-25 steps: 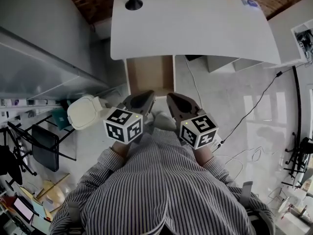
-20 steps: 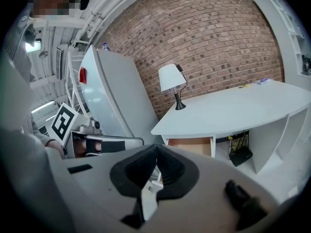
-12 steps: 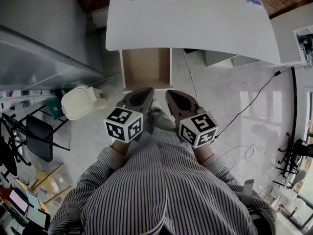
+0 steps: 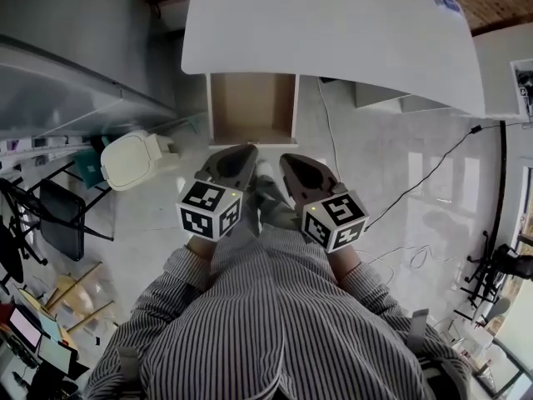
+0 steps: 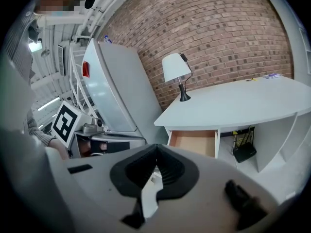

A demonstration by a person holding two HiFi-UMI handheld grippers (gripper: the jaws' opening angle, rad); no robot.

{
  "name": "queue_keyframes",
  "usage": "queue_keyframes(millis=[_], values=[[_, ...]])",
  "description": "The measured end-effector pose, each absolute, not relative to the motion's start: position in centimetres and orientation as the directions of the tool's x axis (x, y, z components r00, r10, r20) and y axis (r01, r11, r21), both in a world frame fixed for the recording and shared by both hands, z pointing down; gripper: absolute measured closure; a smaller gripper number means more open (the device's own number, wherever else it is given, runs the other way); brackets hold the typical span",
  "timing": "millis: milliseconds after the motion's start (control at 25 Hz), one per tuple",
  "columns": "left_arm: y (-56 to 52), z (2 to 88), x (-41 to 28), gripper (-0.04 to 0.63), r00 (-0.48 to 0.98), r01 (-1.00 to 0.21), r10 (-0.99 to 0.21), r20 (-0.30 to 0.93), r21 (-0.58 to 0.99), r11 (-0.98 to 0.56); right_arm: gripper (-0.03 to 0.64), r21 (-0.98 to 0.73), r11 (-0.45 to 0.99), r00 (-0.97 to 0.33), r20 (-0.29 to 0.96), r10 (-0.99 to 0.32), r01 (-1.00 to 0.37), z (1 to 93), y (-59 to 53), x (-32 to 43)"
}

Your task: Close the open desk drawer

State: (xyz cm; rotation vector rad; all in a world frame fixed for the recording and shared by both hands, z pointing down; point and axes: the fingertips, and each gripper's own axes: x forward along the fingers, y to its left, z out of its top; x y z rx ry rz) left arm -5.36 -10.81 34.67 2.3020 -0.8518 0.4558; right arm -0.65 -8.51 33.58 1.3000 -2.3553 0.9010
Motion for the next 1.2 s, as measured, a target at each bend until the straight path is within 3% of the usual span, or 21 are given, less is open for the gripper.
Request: queue_keyframes(millis=[840, 1200], values=[[-11.9, 43.3, -5.7, 0.583, 0.734, -0.679, -0.437, 0.520, 0.546, -0.492, 0.600, -0.416, 0.408, -0.582, 0.554, -0.595, -0.813, 42.6, -11.3, -2.3], [-11.7, 47.9, -5.5, 0.583, 0.718, -0.685, -0.377, 0.585, 0.497, -0.532, 0.600, -0.448, 0.358, -0.571, 0.582, -0.579, -0.819, 47.2, -11.9, -2.1]])
